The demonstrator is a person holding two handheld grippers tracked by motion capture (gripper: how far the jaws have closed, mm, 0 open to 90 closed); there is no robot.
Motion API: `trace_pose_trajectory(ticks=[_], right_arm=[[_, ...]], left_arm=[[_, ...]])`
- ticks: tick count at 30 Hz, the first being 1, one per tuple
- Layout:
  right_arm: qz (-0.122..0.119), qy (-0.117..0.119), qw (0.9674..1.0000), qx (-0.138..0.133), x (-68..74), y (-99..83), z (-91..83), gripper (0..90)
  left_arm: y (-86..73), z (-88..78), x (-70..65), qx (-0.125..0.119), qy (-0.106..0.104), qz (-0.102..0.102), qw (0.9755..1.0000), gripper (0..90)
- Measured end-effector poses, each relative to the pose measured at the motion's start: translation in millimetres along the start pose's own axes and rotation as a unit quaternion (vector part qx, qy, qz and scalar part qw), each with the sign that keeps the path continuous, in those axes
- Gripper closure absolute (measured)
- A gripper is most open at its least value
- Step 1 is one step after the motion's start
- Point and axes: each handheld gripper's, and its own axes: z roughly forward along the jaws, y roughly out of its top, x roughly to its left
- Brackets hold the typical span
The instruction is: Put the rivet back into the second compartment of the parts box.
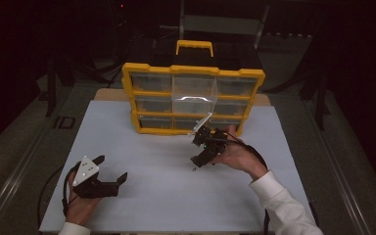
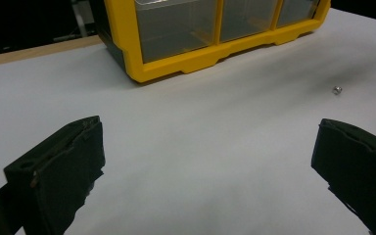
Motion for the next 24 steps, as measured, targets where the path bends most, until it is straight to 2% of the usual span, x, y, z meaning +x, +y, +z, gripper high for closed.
trace_pose_trajectory(ticks=[8, 11, 14, 17, 20, 24], right_arm=[[0.024, 0.008, 0.9997, 0.006, -3.0, -7.8, 17.1, 18.4], [0.022, 0.005, 0.9997, 0.006, -3.1, -8.8, 21.0, 18.5], [0.030, -0.005, 0.9995, 0.013, -2.1, -12.0, 32.6, 18.5], [0.025, -0.008, 0.9995, 0.015, -3.0, -13.3, 41.4, 18.5], [0.037, -0.011, 0.9990, 0.024, -0.6, -12.2, 48.7, 18.5], [0.037, -0.018, 0.9987, 0.030, 0.9, -11.1, 59.2, 18.6]], left_arm=[[0.0, 0.1, -0.1, 0.000, 0.000, 0.000, 1.0000, 0.2], [0.0, 0.3, -0.4, 0.000, 0.000, -0.001, 1.0000, 0.2], [-0.1, 0.3, -0.3, 0.000, -0.001, -0.001, 1.0000, 0.2], [0.0, 0.3, -0.3, 0.000, -0.001, -0.001, 1.0000, 0.2], [0.0, 0.6, -0.4, 0.000, -0.001, 0.000, 1.0000, 0.2], [-0.1, 0.3, -0.2, 0.000, -0.001, -0.001, 1.0000, 0.2]])
